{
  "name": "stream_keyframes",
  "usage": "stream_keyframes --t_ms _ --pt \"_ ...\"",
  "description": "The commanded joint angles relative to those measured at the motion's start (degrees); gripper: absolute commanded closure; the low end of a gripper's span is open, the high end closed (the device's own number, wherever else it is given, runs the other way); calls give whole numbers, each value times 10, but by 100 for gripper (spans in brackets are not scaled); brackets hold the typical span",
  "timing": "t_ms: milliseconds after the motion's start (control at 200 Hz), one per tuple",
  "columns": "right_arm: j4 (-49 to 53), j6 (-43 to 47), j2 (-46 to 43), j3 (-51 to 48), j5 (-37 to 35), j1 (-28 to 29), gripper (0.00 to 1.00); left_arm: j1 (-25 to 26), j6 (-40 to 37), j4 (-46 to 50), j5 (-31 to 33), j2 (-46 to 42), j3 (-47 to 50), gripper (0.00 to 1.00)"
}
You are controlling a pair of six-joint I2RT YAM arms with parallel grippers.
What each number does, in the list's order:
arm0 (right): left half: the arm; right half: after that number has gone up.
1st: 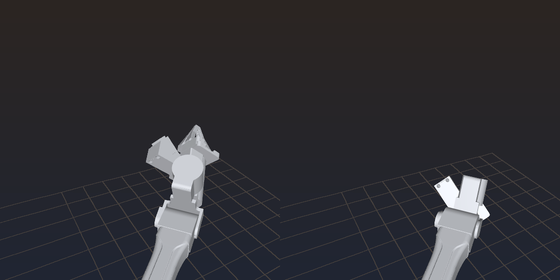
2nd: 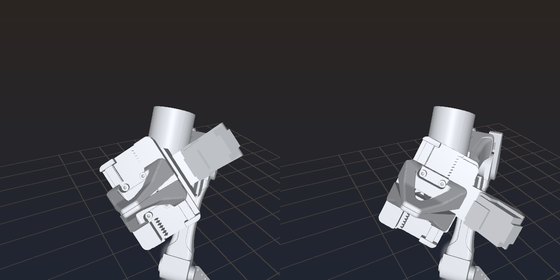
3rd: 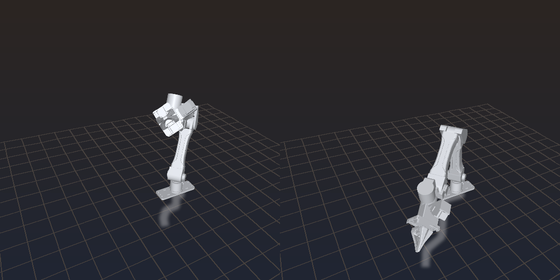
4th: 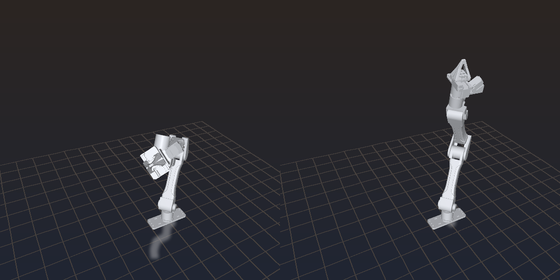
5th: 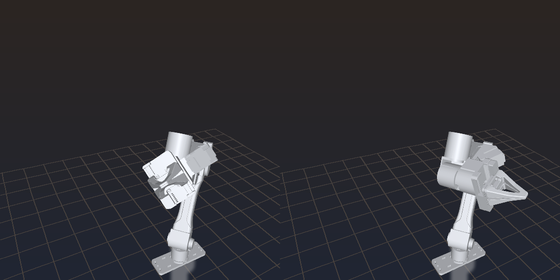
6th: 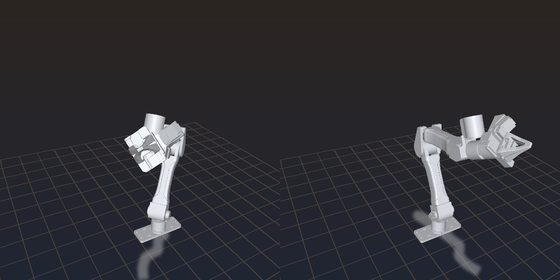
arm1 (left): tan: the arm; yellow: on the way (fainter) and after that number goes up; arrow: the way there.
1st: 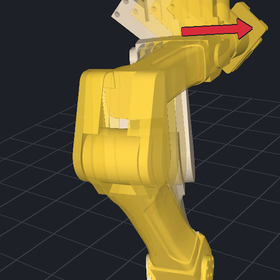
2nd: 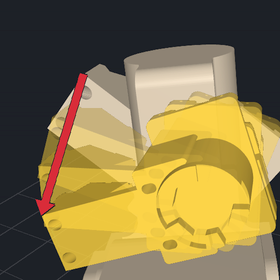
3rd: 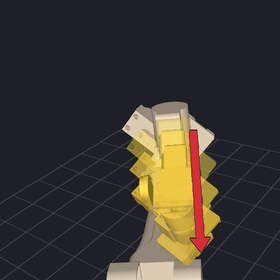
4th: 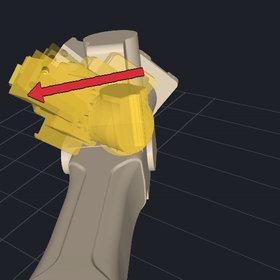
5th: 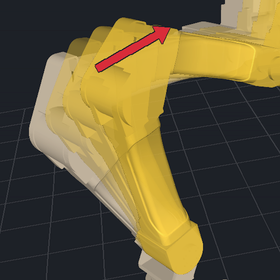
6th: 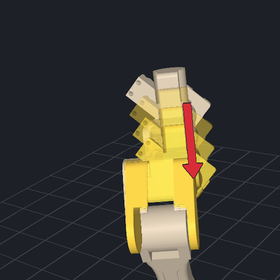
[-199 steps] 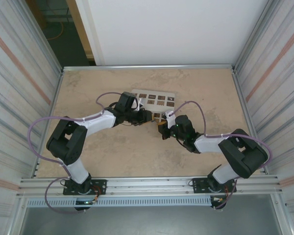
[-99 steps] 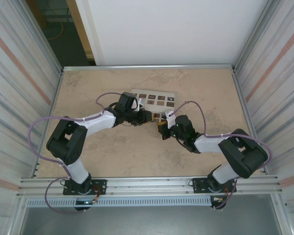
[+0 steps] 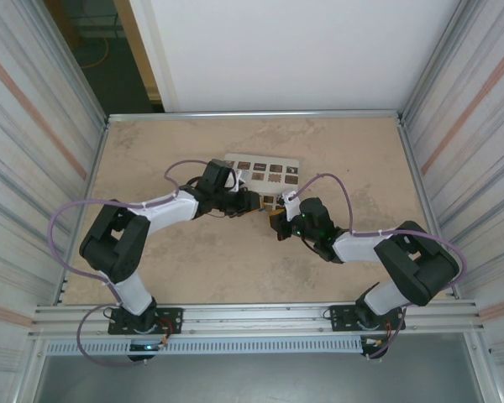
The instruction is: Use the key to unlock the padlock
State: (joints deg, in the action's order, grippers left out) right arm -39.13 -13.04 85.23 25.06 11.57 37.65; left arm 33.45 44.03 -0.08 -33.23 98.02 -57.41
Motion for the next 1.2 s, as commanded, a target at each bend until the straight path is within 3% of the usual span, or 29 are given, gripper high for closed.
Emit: stream_keyframes --t_ms 0,531,882,1197 --pt "-38 -6 0 17 1 6 100 2 13 -13 -21 -32 -2 80" --pt "-111 -7 59 61 45 -8 100 9 30 -22 -45 -38 1 80" --pt "-88 -10 55 86 64 -6 100 15 30 -32 -38 -21 11 80" --pt "-74 -22 75 49 53 -17 100 20 47 -78 -38 12 32 80"
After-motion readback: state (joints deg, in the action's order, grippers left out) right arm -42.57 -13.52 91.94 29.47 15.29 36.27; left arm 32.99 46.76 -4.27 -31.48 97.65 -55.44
